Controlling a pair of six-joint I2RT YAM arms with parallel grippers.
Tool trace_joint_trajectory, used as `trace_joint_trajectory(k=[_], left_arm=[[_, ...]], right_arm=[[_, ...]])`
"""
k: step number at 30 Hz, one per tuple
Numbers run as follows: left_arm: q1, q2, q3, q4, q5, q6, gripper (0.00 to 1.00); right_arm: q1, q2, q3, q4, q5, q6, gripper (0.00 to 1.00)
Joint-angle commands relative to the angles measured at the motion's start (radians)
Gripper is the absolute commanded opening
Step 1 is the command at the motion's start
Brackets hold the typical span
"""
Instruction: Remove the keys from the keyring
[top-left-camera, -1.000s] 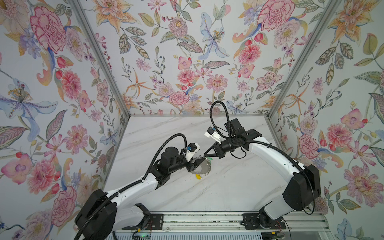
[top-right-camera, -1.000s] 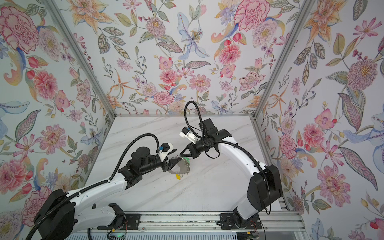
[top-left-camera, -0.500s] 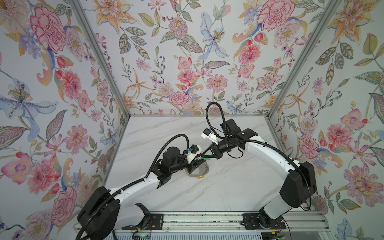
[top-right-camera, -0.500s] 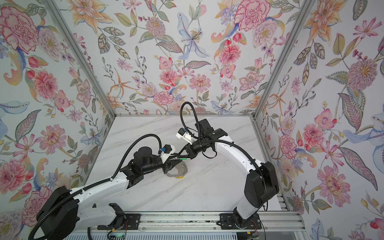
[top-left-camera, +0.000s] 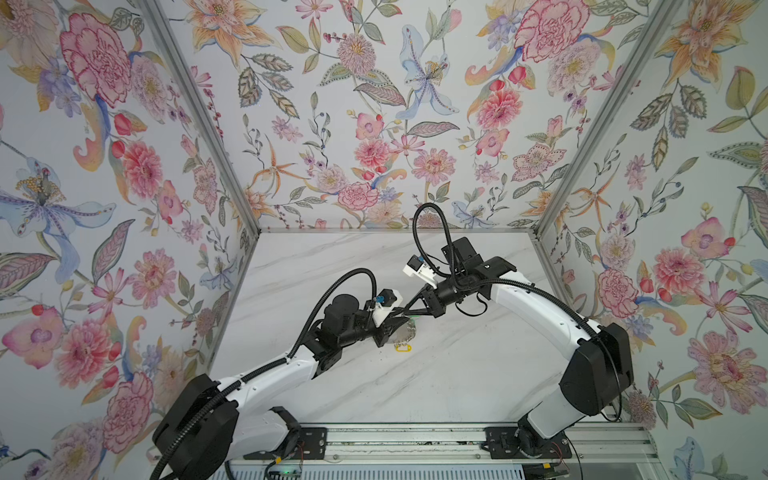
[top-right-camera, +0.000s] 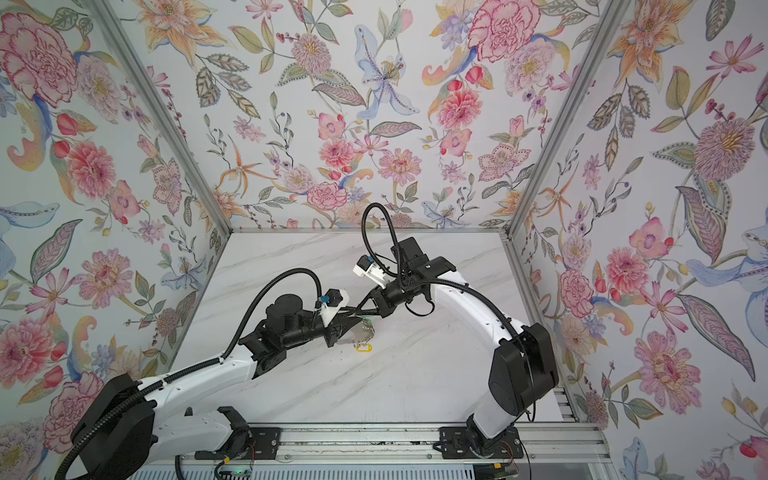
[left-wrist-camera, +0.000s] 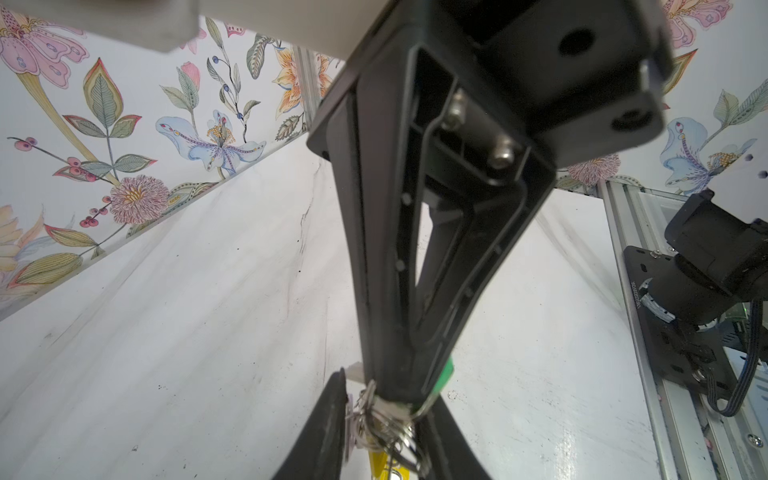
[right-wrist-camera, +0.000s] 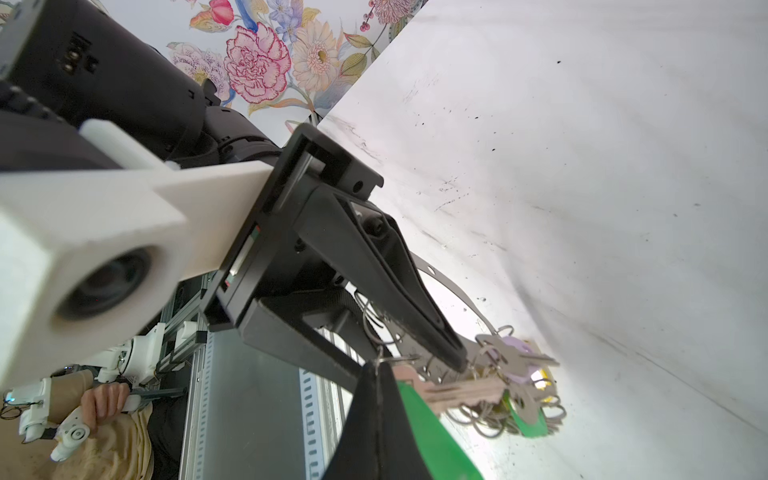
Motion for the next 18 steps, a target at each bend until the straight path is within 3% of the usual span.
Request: trace_joint_trajectory(k=[1, 9, 18], left_arm=[[0.008, -0.035, -0.016, 0.033, -0.029, -0.011, 0.42], [0.017, -0.068, -0.023, -0.020, -0.027, 0.010, 0.47], [0.053, -0.144, -0.047, -0.057, 0.102, -0.027, 0.48]], right_arm=[[-0.006, -0.021, 0.031, -0.010, -0.027, -0.030, 0.00], [-0.010, -0.025, 0.029, -0.011, -0.051, -0.037, 0.00], [-0.034, -0.031, 0.014, -0.011, -0.084, -0.043, 0.00]])
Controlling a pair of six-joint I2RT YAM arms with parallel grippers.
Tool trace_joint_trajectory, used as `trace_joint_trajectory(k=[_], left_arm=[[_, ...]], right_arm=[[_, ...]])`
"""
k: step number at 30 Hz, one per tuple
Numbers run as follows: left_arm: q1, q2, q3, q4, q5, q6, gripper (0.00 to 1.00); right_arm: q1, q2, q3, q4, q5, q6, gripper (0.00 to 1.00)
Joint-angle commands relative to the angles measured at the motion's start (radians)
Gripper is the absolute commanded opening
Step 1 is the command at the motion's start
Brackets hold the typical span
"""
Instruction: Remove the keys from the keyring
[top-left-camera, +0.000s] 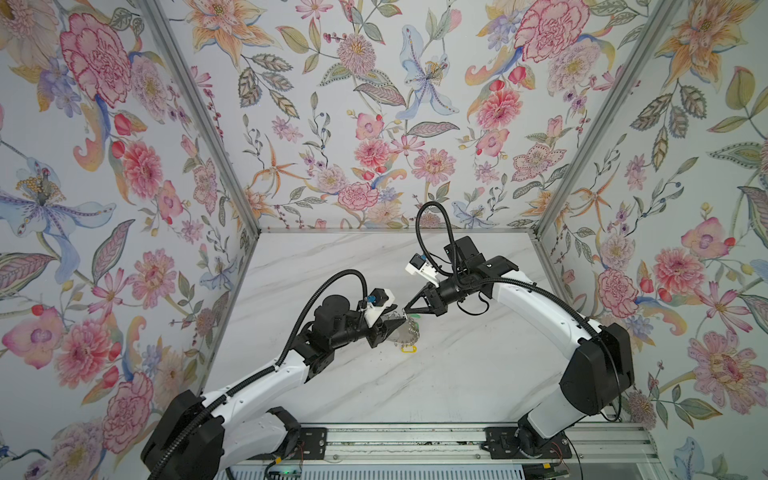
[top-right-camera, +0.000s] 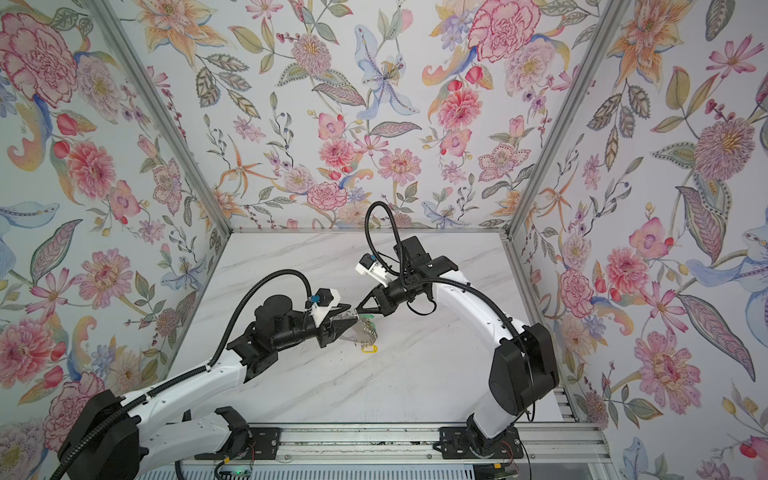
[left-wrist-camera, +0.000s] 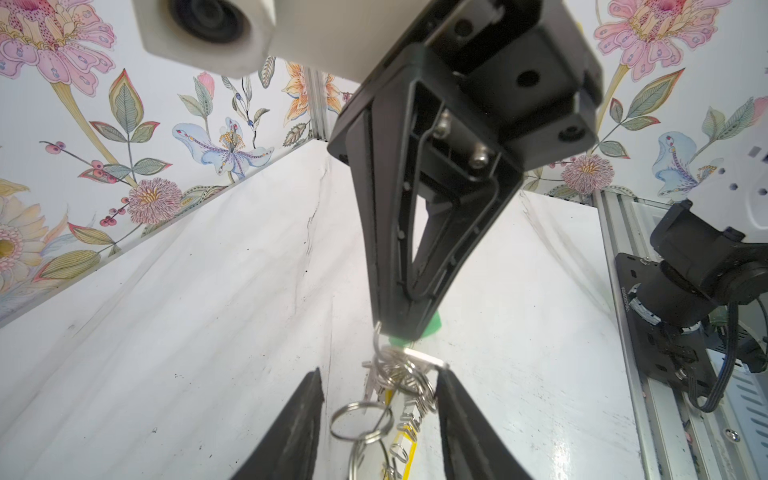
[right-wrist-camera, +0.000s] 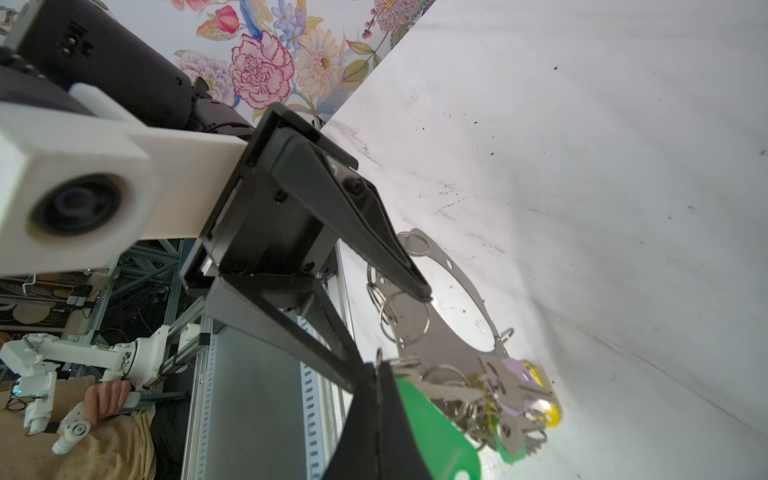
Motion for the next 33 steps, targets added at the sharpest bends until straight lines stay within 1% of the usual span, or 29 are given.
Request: trace_joint_trajectory(k=[1, 4, 6, 9, 12, 16, 17, 18, 19, 23, 33], left_arm=[[0.015, -0.044, -0.029, 0.001, 0.061, -0.021, 0.49], [0.027, -0.063, -0.031, -0.003, 0.049, -0.026, 0.49], [0.034, -0.066, -0.031, -0.005, 0.032, -0.021, 0.41], [0.039, -0.049, -0.018, -0.025, -0.007, -0.007, 0.39], [0.038, -0.017, 0.006, -0.041, -0.016, 0.004, 0.39], [0.039, 0.027, 0.041, -0.028, 0.046, 0.003, 0.40], [0.038, 0.038, 0.051, -0.028, 0.065, 0.004, 0.41], [0.038, 0.048, 0.061, -0.029, 0.078, 0.004, 0.44], [0.038, 0.057, 0.071, -0.032, 0.081, 0.006, 0.46], [0.038, 0.089, 0.095, -0.055, 0.092, 0.017, 0.47], [0.039, 0.054, 0.062, 0.005, 0.103, -0.017, 0.45]], right_arm=[[-0.007, -0.029, 0.013, -0.011, -0.065, -0.037, 0.00], [-0.007, -0.020, 0.019, -0.013, -0.074, -0.036, 0.00], [-0.007, -0.019, 0.022, -0.013, -0.077, -0.039, 0.00], [-0.006, -0.025, 0.020, -0.013, -0.084, -0.041, 0.00], [-0.005, -0.029, 0.013, -0.013, -0.092, -0.043, 0.00], [0.002, -0.029, 0.004, -0.013, -0.110, -0.043, 0.00], [0.003, -0.028, 0.002, -0.013, -0.118, -0.043, 0.00], [0.004, -0.029, 0.002, -0.012, -0.120, -0.043, 0.00], [0.004, -0.030, 0.004, -0.010, -0.120, -0.043, 0.00], [0.005, -0.028, 0.010, -0.012, -0.118, -0.041, 0.00], [0.006, -0.005, 0.014, -0.011, -0.117, -0.046, 0.00]])
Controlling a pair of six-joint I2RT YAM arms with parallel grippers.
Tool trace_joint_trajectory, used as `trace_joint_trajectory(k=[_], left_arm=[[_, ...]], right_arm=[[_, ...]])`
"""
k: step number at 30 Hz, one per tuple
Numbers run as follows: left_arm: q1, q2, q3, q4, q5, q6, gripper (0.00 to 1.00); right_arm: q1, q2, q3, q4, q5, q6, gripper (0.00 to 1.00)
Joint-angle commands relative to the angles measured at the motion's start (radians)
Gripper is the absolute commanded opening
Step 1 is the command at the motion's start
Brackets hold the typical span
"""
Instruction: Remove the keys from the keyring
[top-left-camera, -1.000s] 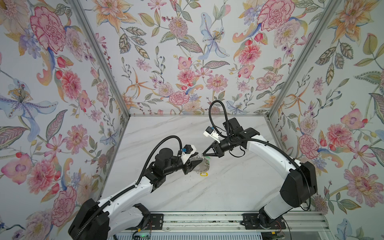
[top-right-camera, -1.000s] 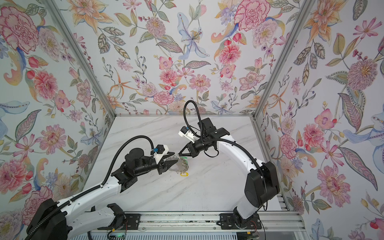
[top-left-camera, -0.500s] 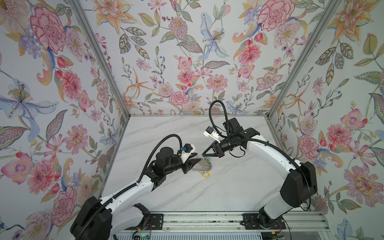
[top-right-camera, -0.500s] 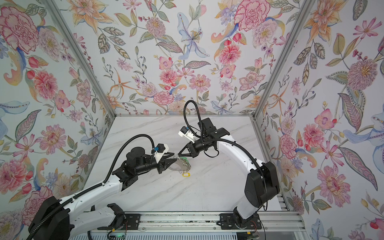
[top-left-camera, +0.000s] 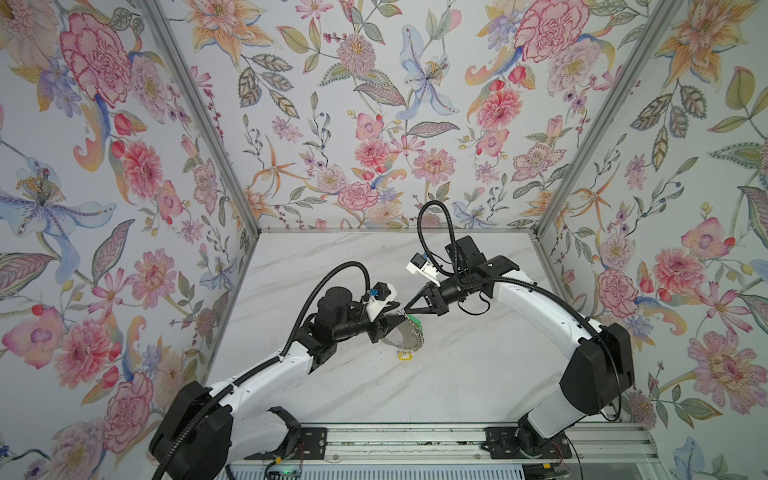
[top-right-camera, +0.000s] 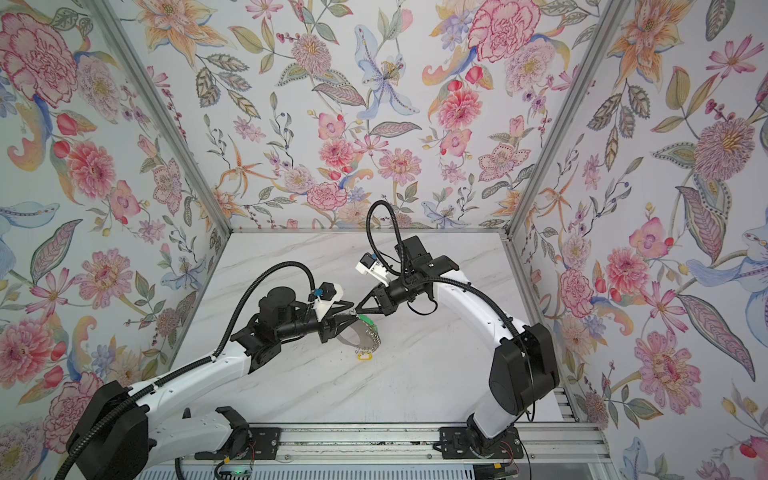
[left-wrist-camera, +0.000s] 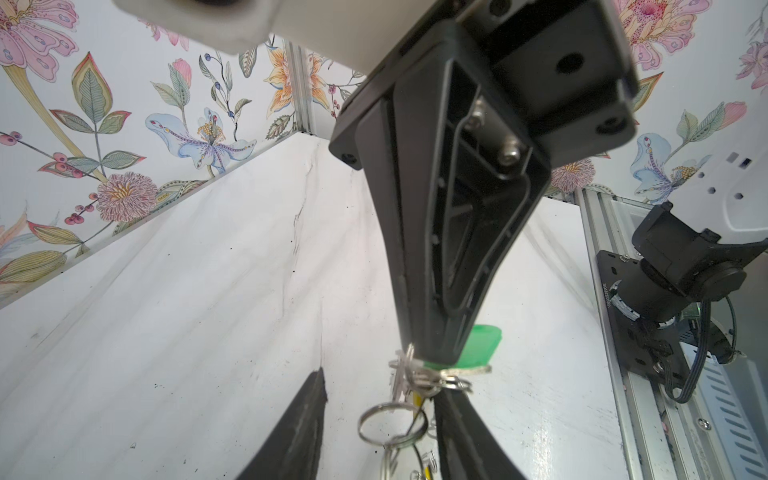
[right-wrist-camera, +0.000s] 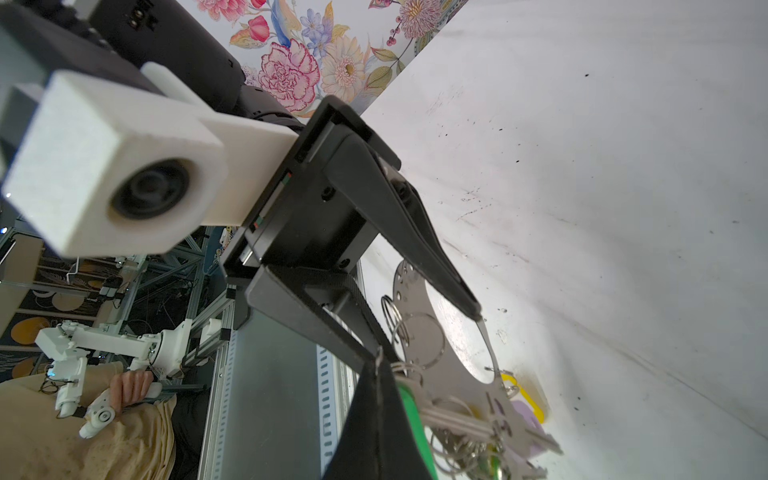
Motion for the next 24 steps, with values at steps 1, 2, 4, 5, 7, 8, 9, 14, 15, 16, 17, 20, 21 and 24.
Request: trace_joint_trajectory(k=[1, 2, 4, 5, 7, 8, 9, 14, 15, 16, 17, 20, 21, 24], left_arm=[[0.008, -0.029, -0.010, 0.058, 0.041, -0.029, 0.44], [0.008, -0.029, -0.015, 0.084, 0.053, -0.050, 0.44], [0.009, -0.023, -0.029, 0.147, 0.081, -0.090, 0.41], [0.007, -0.018, -0.035, 0.171, 0.091, -0.105, 0.40], [0.007, -0.006, -0.037, 0.184, 0.098, -0.113, 0.38], [0.007, -0.001, -0.036, 0.183, 0.102, -0.113, 0.37], [0.006, 0.003, -0.036, 0.178, 0.102, -0.110, 0.36], [0.006, 0.003, -0.042, 0.178, 0.113, -0.108, 0.29], [0.005, 0.003, -0.043, 0.183, 0.116, -0.112, 0.28], [0.005, 0.003, -0.044, 0.187, 0.119, -0.115, 0.26], [0.005, 0.005, -0.043, 0.188, 0.121, -0.115, 0.24], [0.005, 0.005, -0.042, 0.180, 0.117, -0.108, 0.20], [0.005, 0.003, -0.043, 0.178, 0.116, -0.107, 0.17], [0.005, -0.001, -0.048, 0.180, 0.111, -0.107, 0.01]], right_arm=[[0.004, 0.000, 0.017, -0.008, -0.032, -0.033, 0.00], [0.004, 0.005, 0.024, -0.008, 0.003, -0.024, 0.00], [0.004, 0.014, 0.027, -0.008, -0.003, -0.028, 0.00], [0.005, 0.016, 0.032, -0.007, -0.010, -0.029, 0.00], [0.008, 0.016, 0.041, -0.008, -0.009, -0.028, 0.00], [0.008, 0.015, 0.046, -0.009, -0.012, -0.027, 0.00], [0.008, 0.014, 0.049, -0.009, -0.010, -0.026, 0.00], [0.004, 0.009, 0.059, -0.006, -0.016, -0.025, 0.00], [0.004, 0.010, 0.060, -0.007, -0.018, -0.025, 0.00], [0.005, 0.014, 0.062, -0.006, -0.017, -0.025, 0.00], [0.004, 0.017, 0.063, -0.007, -0.017, -0.025, 0.00], [0.004, 0.016, 0.068, -0.005, -0.008, -0.025, 0.00], [0.003, 0.014, 0.069, -0.005, 0.000, -0.025, 0.00], [-0.015, 0.001, 0.066, 0.014, 0.028, -0.007, 0.00]])
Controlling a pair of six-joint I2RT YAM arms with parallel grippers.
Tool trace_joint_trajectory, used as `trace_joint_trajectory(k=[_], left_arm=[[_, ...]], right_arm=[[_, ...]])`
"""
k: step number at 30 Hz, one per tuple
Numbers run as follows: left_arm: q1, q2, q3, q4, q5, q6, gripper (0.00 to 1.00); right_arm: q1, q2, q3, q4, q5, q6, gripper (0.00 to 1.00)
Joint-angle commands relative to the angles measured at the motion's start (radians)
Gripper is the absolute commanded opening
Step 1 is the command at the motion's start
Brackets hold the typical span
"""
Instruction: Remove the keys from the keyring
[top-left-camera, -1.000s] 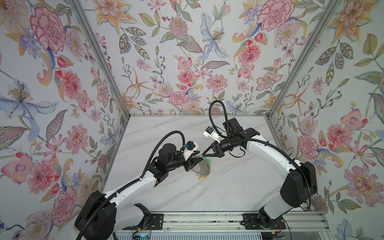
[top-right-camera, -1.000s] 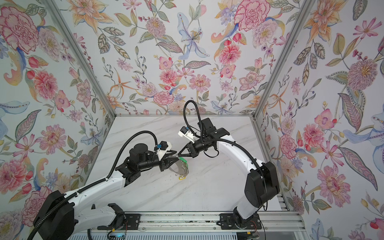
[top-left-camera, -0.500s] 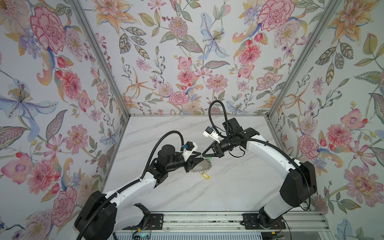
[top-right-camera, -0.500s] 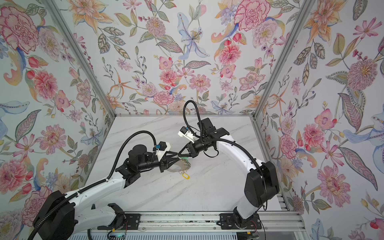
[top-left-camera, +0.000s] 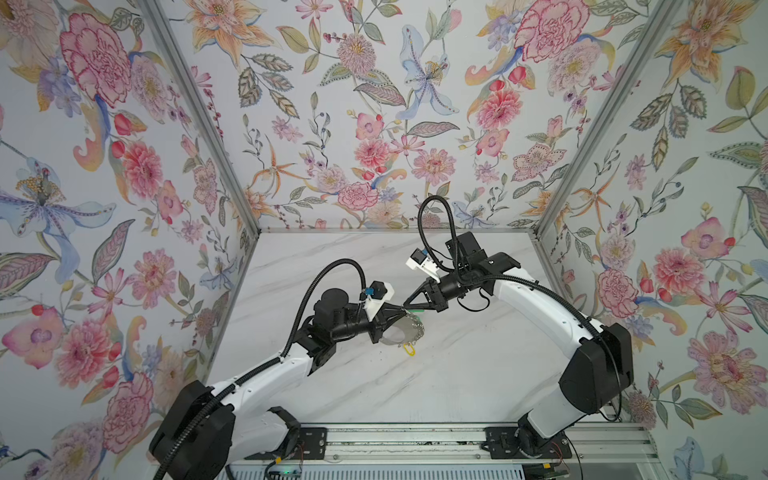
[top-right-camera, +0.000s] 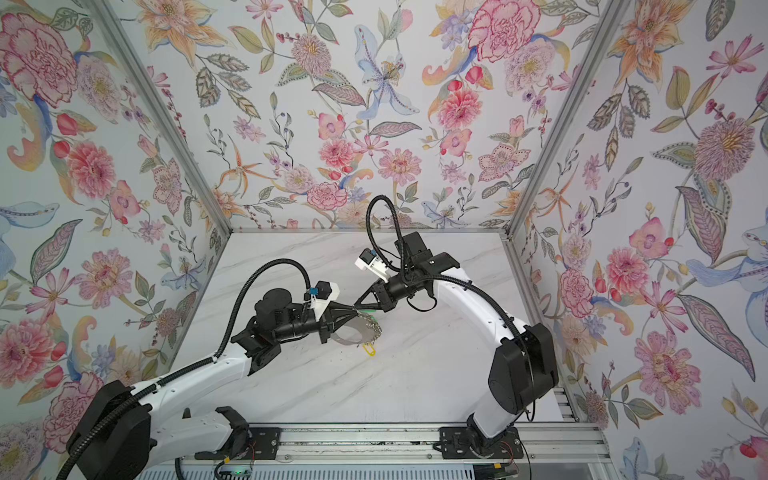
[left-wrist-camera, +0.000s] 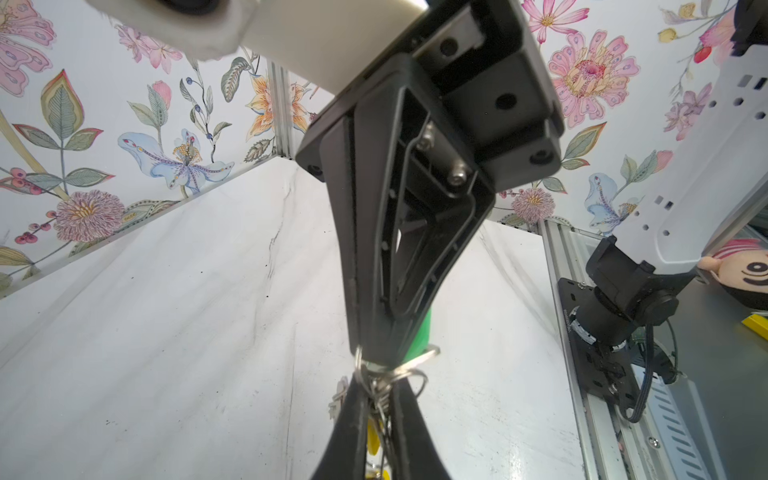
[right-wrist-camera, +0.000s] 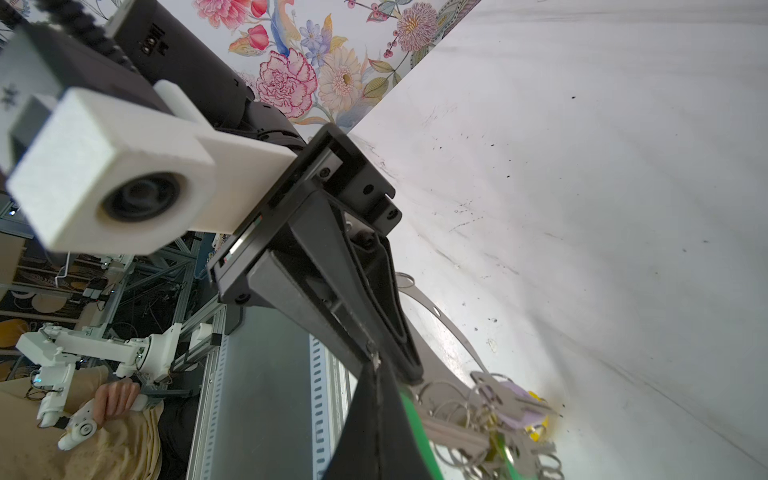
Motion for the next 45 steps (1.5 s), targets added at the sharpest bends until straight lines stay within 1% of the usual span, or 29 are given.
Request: trace_joint_trajectory(k=[1, 5, 14, 22, 30, 36, 39, 43, 45], left_arm=[[0.001, -0.004, -0.017, 0.053, 0.027, 0.005, 0.00], [0.001, -0.008, -0.023, 0.051, 0.020, 0.005, 0.00], [0.001, -0.017, -0.027, 0.055, 0.003, 0.004, 0.00], [0.001, -0.046, -0.043, 0.039, -0.047, 0.025, 0.00], [0.002, -0.064, -0.036, 0.030, -0.071, 0.038, 0.00], [0.002, -0.047, -0.031, 0.034, -0.051, 0.031, 0.00], [0.002, -0.021, -0.017, 0.014, -0.024, 0.034, 0.04], [0.003, -0.004, -0.010, 0.003, -0.004, 0.032, 0.07], [0.002, -0.006, -0.009, 0.002, 0.000, 0.031, 0.11]], right_arm=[[-0.013, -0.011, 0.021, 0.023, 0.000, -0.004, 0.00], [-0.015, -0.030, 0.001, 0.061, -0.003, 0.020, 0.00], [-0.024, -0.063, -0.026, 0.080, 0.008, 0.028, 0.00], [-0.061, -0.125, -0.098, 0.111, 0.030, 0.044, 0.00], [-0.027, -0.141, -0.133, 0.110, 0.060, 0.049, 0.00], [-0.025, -0.137, -0.110, 0.117, 0.061, 0.049, 0.00], [-0.023, -0.130, -0.085, 0.118, 0.063, 0.051, 0.00], [-0.015, -0.121, -0.064, 0.116, 0.062, 0.051, 0.00], [-0.010, -0.119, -0.058, 0.117, 0.060, 0.050, 0.00]])
